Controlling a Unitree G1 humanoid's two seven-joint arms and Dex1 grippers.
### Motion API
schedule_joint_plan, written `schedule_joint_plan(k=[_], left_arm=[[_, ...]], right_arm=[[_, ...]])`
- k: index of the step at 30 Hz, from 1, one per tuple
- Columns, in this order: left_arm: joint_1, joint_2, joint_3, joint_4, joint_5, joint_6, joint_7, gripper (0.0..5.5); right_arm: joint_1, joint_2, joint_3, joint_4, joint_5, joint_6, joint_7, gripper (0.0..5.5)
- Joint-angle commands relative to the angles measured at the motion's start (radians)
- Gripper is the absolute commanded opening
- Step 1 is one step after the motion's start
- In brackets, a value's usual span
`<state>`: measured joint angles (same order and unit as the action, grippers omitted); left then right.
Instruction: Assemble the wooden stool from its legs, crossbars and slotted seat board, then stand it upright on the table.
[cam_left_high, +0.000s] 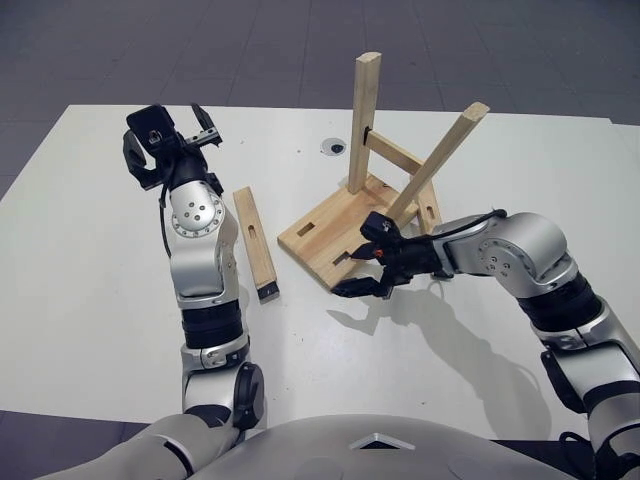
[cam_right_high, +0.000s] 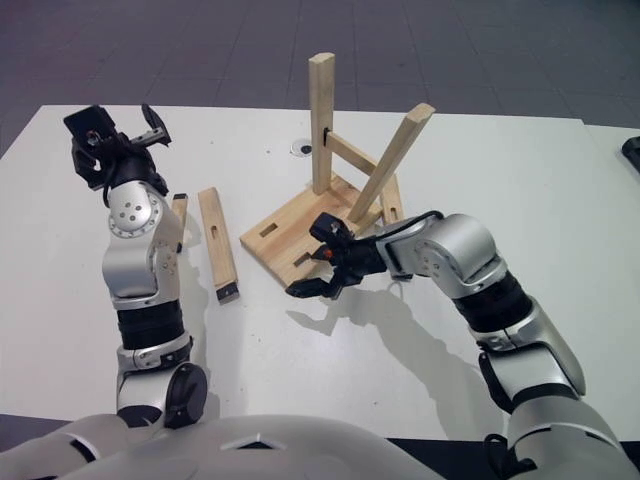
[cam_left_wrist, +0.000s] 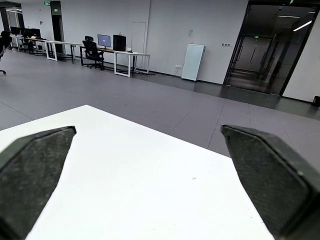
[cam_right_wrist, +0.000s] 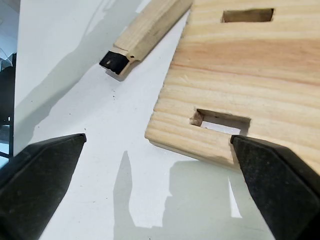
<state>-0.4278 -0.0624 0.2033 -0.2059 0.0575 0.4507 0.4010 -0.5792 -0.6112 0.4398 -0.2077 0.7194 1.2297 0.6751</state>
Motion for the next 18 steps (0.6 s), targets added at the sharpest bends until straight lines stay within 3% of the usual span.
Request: schedule_joint_plan(k=[1, 18], left_arm=[[0.024, -0.01, -0.011, -0.018, 0.015, 0.019, 0.007, 5.4], [0.031, -0.016, -0.006, -0.016, 0.023, 0.021, 0.009, 5.4]], right_arm=[[0.017, 0.028, 0.0, 0.04, -0.053, -0.005, -0.009, 5.37], [0.005, 0.043, -0.049, -0.011, -0.113, -0.017, 0.013, 5.37]])
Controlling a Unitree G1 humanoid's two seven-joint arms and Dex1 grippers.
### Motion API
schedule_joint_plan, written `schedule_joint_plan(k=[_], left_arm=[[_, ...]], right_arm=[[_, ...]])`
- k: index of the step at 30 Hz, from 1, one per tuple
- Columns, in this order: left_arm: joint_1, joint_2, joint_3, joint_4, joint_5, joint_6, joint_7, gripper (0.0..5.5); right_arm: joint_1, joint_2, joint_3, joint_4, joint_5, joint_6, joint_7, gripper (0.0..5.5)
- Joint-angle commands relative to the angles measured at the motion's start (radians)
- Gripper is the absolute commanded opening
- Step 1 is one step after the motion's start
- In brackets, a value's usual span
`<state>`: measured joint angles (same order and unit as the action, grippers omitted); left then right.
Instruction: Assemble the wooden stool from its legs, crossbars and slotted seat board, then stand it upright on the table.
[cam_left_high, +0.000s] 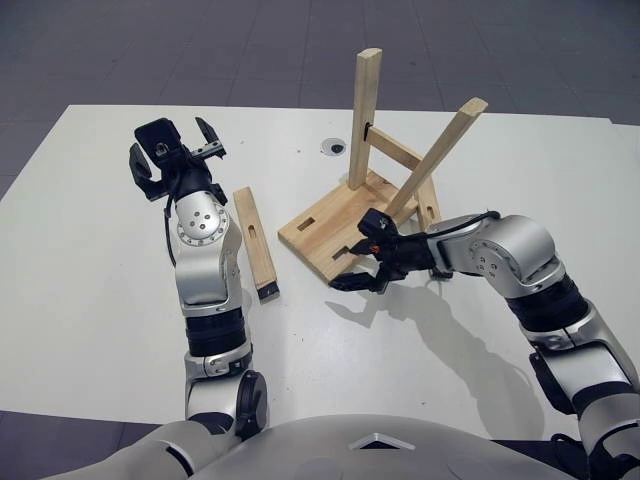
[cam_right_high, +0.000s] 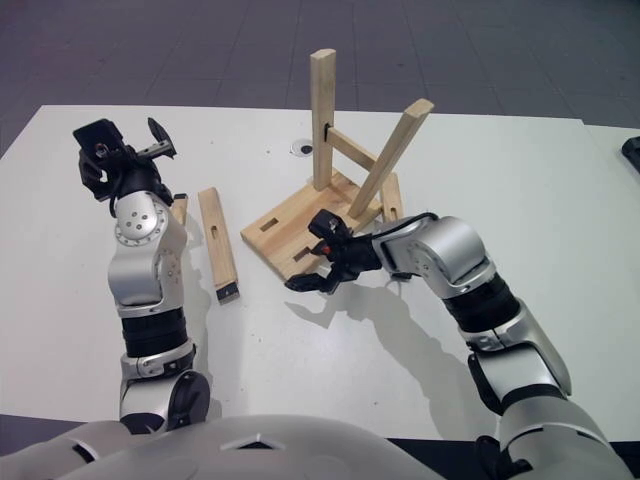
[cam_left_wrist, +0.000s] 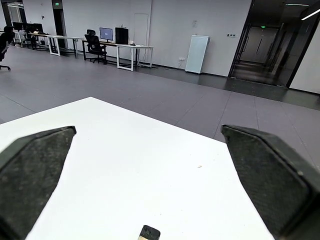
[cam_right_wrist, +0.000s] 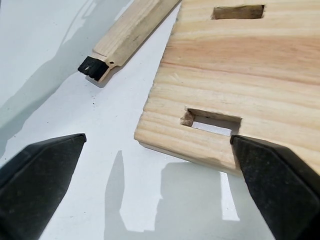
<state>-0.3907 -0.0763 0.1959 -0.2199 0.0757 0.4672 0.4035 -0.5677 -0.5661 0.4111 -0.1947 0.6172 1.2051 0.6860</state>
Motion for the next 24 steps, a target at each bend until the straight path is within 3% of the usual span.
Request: schedule_joint_plan(k=[1, 17, 24], left_arm=[[-0.007, -0.003, 0.001, -0.002, 0.005, 0.004, 0.007, 5.4], [-0.019, 0.007, 0.002, 0.02, 0.0, 0.003, -0.005, 5.4], [-0.02, 0.008, 0.007, 0.024, 0.0, 0.002, -0.001, 5.4]], right_arm=[[-0.007, 0.0, -0.024, -0.026, -0.013, 0.008, 0.002, 5.37], [0.014, 0.124, 0.008, 0.076, -0.082, 0.066, -0.074, 5.37], [-0.032, 0.091, 0.061, 0.108, -0.118, 0.134, -0.074, 5.37]])
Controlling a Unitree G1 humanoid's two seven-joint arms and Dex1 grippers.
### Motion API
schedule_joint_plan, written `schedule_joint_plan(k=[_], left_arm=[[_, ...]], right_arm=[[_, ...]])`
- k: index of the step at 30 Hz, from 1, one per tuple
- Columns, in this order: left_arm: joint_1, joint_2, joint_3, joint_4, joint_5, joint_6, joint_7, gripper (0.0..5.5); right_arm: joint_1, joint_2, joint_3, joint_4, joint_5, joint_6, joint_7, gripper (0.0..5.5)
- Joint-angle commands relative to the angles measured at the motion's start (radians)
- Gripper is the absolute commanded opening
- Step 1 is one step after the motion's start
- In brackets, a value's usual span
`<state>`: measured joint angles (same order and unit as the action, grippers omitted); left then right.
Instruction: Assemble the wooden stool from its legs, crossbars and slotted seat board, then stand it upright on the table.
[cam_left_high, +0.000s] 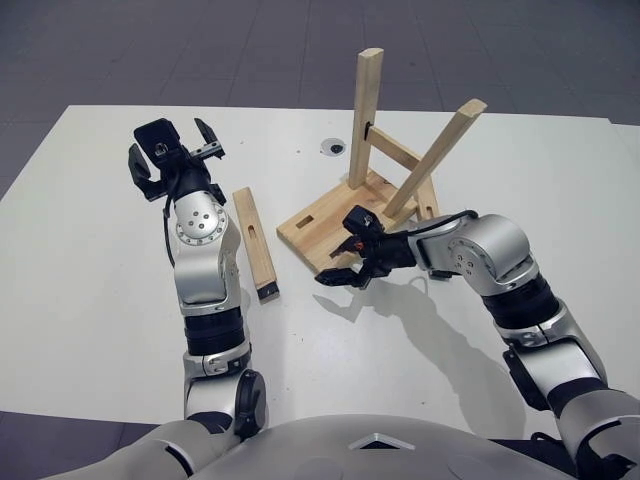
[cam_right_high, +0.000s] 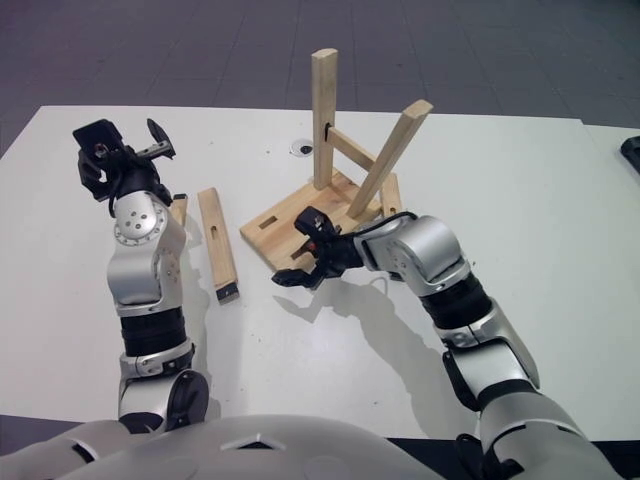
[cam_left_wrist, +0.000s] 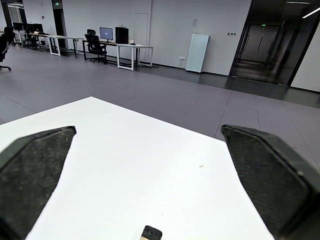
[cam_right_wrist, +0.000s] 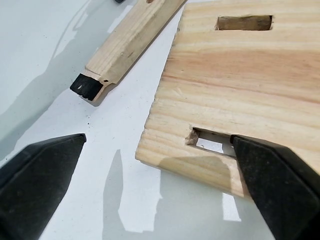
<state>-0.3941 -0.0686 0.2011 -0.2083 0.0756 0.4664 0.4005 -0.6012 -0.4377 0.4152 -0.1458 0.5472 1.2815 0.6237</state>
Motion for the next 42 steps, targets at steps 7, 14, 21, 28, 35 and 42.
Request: schedule_joint_plan(k=[7, 14, 21, 28, 35, 42], left_arm=[[-0.029, -0.003, 0.002, 0.027, -0.003, -0.004, 0.001, 5.4], [-0.026, 0.002, 0.013, 0.033, -0.005, 0.002, 0.001, 5.4], [-0.031, 0.001, 0.014, 0.042, -0.003, -0.004, 0.006, 5.4], [-0.027, -0.004, 0.013, 0.046, -0.002, -0.013, 0.013, 5.4], [-0.043, 0.004, 0.014, 0.068, -0.006, -0.018, 0.007, 5.4], [-0.04, 0.027, 0.002, 0.048, -0.001, -0.005, -0.023, 5.4]], right_arm=[[-0.07, -0.087, 0.226, 0.06, -0.112, -0.114, 0.153, 5.37], [-0.059, -0.29, 0.348, -0.081, -0.217, -0.392, 0.433, 5.37], [-0.097, -0.505, 0.453, -0.012, -0.601, -0.862, 0.614, 5.37], [-0.132, -0.467, 0.415, 0.153, -0.88, -1.12, 0.56, 5.37], [-0.089, -0.372, 0.371, 0.239, -1.014, -1.183, 0.491, 5.37], [-0.022, -0.398, 0.115, 0.058, -0.846, -1.037, 0.55, 5.37]])
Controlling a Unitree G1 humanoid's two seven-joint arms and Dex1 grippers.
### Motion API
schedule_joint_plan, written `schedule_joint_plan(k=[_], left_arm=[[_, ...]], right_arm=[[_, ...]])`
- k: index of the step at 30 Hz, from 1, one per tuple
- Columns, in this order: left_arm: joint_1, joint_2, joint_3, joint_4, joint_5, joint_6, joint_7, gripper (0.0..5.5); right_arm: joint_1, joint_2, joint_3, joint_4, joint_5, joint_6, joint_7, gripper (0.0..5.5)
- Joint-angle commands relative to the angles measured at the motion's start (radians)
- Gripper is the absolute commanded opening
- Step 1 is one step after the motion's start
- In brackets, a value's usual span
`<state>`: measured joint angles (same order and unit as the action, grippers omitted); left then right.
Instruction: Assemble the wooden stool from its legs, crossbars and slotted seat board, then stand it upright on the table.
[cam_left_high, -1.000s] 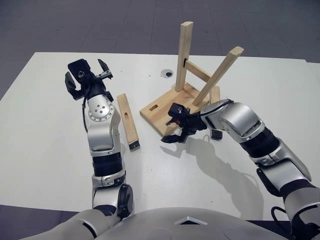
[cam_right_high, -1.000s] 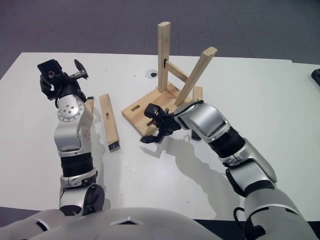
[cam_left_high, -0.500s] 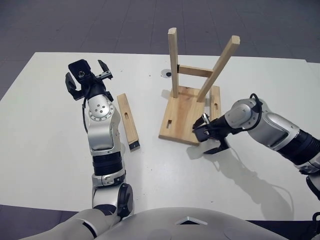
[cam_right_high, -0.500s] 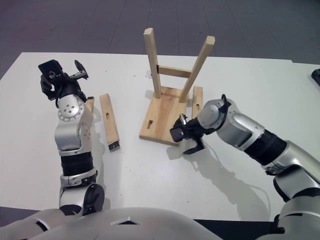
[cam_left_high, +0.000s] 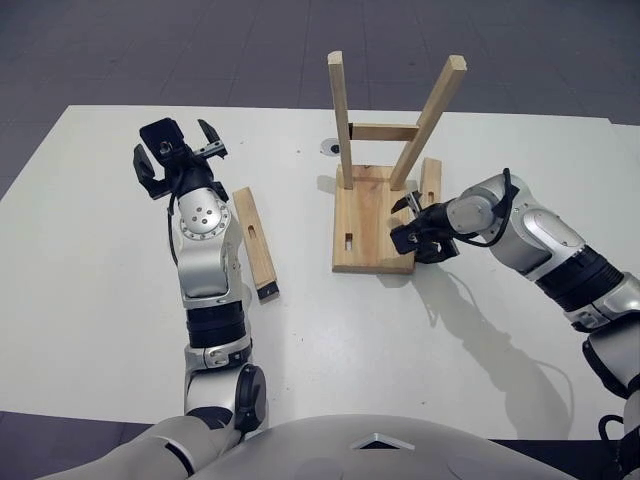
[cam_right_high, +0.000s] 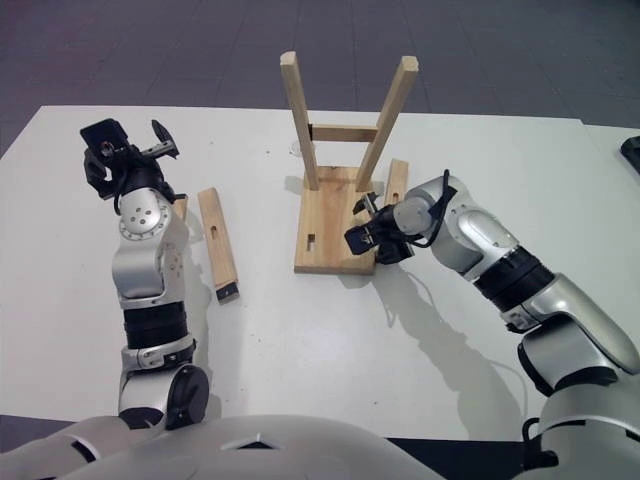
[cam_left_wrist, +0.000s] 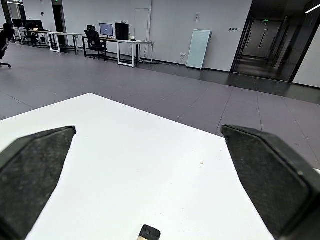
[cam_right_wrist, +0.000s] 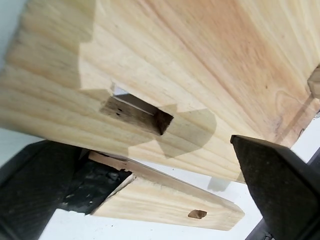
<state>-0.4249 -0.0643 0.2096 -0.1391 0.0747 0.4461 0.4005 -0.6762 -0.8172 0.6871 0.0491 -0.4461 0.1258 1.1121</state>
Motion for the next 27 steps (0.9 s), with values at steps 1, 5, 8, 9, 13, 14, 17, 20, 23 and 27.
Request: schedule_joint_plan(k=[1, 5, 8, 9, 13, 14, 17, 20, 23, 27], left_arm=[[-0.006, 0.035, -0.007, -0.035, 0.001, 0.023, -0.037, 5.4], [0.025, 0.159, 0.001, -0.131, 0.006, 0.102, -0.154, 5.4], [0.071, 0.271, 0.042, -0.183, -0.009, 0.195, -0.258, 5.4], [0.089, 0.307, 0.04, -0.182, -0.012, 0.224, -0.298, 5.4], [0.185, 0.334, 0.023, -0.142, -0.017, 0.3, -0.368, 5.4], [0.203, 0.327, 0.021, -0.126, -0.013, 0.302, -0.367, 5.4], [0.219, 0.303, 0.01, -0.087, -0.008, 0.304, -0.356, 5.4], [0.225, 0.278, -0.014, -0.073, -0.014, 0.301, -0.362, 5.4], [0.233, 0.27, -0.036, -0.072, -0.013, 0.305, -0.372, 5.4], [0.224, 0.278, -0.104, -0.007, 0.001, 0.305, -0.404, 5.4]], right_arm=[[0.067, -0.021, -0.222, -0.185, 0.209, 0.183, 0.08, 5.37], [0.173, -0.008, -0.542, -0.329, 0.442, 0.478, 0.048, 5.37], [0.239, 0.12, -0.734, -0.393, 0.541, 0.679, -0.105, 5.37], [0.261, 0.175, -0.803, -0.423, 0.561, 0.734, -0.177, 5.37], [0.297, 0.374, -0.905, -0.404, 0.498, 0.84, -0.517, 5.37], [0.302, 0.416, -0.903, -0.385, 0.472, 0.82, -0.598, 5.37], [0.296, 0.558, -0.964, -0.323, 0.464, 0.758, -0.791, 5.37], [0.329, 0.617, -0.971, -0.271, 0.449, 0.697, -0.906, 5.37], [0.339, 0.633, -1.01, -0.24, 0.457, 0.68, -0.978, 5.37], [0.323, 0.65, -1.057, -0.209, 0.497, 0.675, -1.028, 5.37]])
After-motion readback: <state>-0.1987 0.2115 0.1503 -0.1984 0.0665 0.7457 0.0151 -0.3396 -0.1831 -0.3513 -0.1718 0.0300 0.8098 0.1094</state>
